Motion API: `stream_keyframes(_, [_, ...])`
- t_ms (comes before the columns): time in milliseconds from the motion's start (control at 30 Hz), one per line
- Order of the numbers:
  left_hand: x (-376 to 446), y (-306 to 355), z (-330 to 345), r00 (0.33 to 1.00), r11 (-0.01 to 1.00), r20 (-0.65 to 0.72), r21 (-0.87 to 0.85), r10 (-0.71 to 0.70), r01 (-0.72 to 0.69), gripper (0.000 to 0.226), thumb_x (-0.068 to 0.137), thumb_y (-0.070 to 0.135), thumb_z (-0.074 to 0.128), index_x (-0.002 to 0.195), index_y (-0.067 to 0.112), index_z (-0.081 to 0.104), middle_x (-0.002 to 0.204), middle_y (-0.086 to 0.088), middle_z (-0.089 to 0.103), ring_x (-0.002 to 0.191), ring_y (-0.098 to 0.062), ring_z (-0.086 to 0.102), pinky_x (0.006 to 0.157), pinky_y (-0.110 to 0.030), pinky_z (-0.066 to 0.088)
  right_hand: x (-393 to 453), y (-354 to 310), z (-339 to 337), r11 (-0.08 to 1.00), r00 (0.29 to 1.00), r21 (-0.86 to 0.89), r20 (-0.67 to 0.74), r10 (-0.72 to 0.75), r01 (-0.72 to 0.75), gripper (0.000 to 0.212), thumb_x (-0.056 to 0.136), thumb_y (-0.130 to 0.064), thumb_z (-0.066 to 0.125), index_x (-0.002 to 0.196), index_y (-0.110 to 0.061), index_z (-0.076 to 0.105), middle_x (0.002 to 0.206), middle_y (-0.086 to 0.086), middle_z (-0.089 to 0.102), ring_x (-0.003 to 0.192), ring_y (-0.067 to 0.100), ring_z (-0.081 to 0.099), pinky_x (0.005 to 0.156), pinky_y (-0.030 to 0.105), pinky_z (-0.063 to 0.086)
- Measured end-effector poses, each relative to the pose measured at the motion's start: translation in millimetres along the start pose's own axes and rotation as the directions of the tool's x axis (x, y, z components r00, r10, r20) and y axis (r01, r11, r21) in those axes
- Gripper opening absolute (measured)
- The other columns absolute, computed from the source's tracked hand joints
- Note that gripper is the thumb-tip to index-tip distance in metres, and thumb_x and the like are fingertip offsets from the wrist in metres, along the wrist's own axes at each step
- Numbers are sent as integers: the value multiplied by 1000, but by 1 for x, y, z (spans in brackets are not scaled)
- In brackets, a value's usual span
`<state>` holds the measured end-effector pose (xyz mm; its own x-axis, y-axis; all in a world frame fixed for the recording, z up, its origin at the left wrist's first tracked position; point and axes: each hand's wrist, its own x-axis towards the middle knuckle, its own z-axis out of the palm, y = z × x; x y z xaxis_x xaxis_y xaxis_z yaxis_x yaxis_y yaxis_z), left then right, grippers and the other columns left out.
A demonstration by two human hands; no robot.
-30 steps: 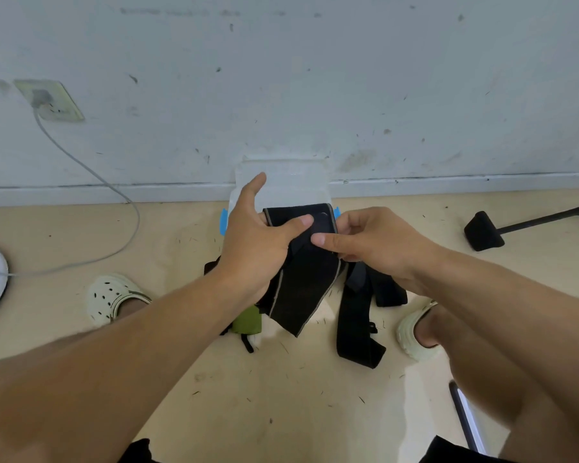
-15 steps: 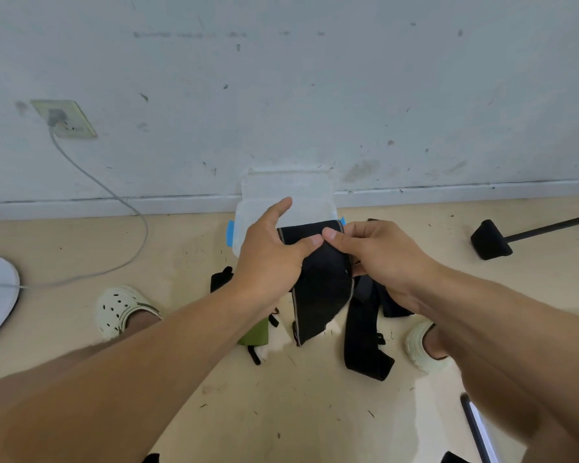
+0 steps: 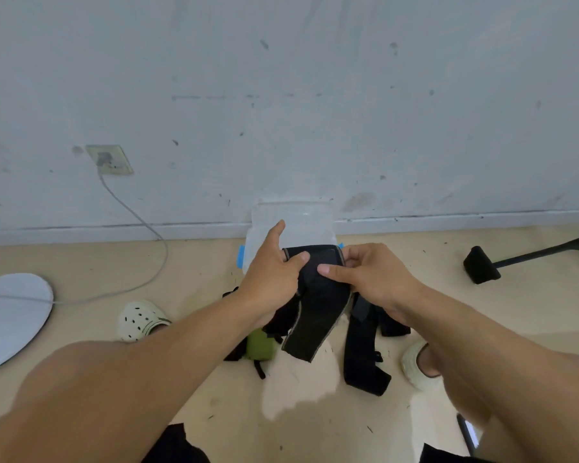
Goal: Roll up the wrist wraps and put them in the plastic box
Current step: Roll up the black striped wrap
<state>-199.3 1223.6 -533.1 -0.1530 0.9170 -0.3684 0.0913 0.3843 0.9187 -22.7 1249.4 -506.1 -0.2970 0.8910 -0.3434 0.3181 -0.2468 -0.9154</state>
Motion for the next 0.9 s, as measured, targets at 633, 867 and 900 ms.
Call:
stream_keyframes(633, [5, 40, -20, 976, 973, 51, 84, 213, -217, 81, 93, 38, 68, 157, 56, 21, 156, -9, 52, 143, -24, 51, 118, -45, 43, -4, -42, 7, 992, 999, 123, -54, -6, 13, 42, 99, -48, 63, 89, -8, 71, 93, 7, 80, 75, 15, 74, 66, 26, 56])
stream_keyframes(867, [19, 56, -29, 970, 967, 98, 105, 222, -232, 95, 93, 26, 68, 165, 41, 8, 115, -17, 75, 107, -29, 74, 104, -53, 54, 8, -49, 5, 953, 999, 300, -35, 40, -28, 29, 95, -34, 73, 74, -18, 61, 79, -1, 73, 68, 12, 67, 61, 24, 52])
stream_keyframes(900, [20, 58, -30, 971, 969, 95, 97, 218, -227, 97, 91, 26, 69, 165, 40, 7, 117, -18, 75, 108, -29, 74, 105, -53, 54, 12, -50, 4, 951, 999, 306, -19, 46, -38, 28, 95, -33, 73, 75, -19, 61, 80, -1, 73, 70, 12, 67, 63, 24, 52])
